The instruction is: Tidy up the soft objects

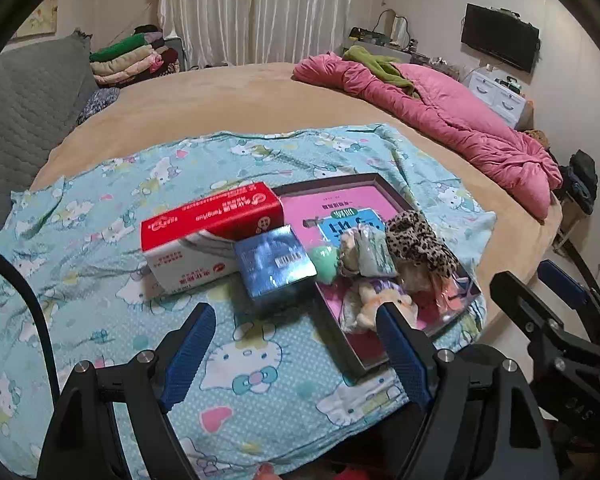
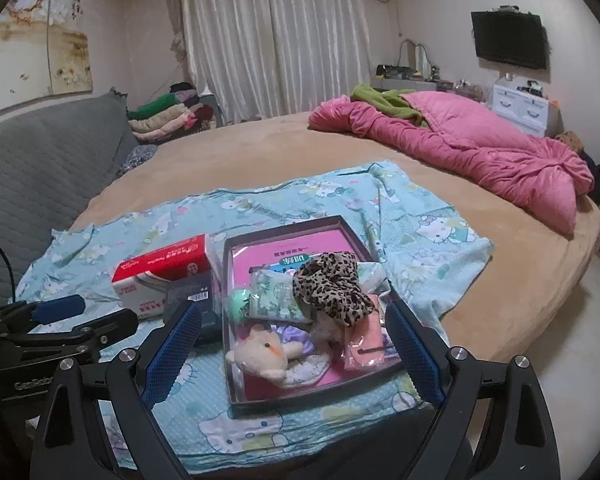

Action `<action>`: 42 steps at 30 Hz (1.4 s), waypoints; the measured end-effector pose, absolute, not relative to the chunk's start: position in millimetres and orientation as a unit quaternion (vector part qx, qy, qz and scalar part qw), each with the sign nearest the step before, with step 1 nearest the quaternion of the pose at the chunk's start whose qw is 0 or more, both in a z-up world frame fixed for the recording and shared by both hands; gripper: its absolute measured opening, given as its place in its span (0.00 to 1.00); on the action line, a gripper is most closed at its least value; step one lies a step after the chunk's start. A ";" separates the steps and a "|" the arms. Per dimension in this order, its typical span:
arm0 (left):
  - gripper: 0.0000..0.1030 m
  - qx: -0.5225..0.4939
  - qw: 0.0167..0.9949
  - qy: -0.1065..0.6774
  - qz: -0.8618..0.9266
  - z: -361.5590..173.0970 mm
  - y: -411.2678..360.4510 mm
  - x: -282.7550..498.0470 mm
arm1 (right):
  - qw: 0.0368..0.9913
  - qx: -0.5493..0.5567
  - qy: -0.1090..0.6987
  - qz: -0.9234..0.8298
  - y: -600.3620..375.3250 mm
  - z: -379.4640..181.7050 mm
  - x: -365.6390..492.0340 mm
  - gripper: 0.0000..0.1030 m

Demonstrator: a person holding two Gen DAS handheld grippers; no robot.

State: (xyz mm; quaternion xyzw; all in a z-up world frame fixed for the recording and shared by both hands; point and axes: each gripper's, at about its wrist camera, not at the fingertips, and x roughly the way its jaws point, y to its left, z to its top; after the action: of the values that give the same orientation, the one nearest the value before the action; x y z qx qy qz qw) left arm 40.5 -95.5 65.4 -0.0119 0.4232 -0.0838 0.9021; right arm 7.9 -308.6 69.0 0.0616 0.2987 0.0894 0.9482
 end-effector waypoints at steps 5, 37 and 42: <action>0.80 -0.012 0.901 0.428 -0.076 57.4 -92.0 28.4 | 0.946 0.049 0.310 0.086 -304.7 61.2 1.4 0.91; 0.80 -0.012 0.883 0.464 -0.065 24.9 -96.7 8.5 | 0.924 0.074 0.367 0.072 -303.4 26.2 -12.7 0.91; 0.80 -0.017 0.883 0.466 -0.060 23.3 -92.3 9.4 | 0.922 0.074 0.374 0.074 -302.4 23.4 -11.3 0.91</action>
State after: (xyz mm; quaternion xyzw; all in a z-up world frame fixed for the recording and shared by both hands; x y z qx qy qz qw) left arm 9.4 -92.3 23.3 -0.0167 0.4656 -0.0600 0.8828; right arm -11.3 -302.4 23.4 0.0743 0.3739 0.0739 0.9215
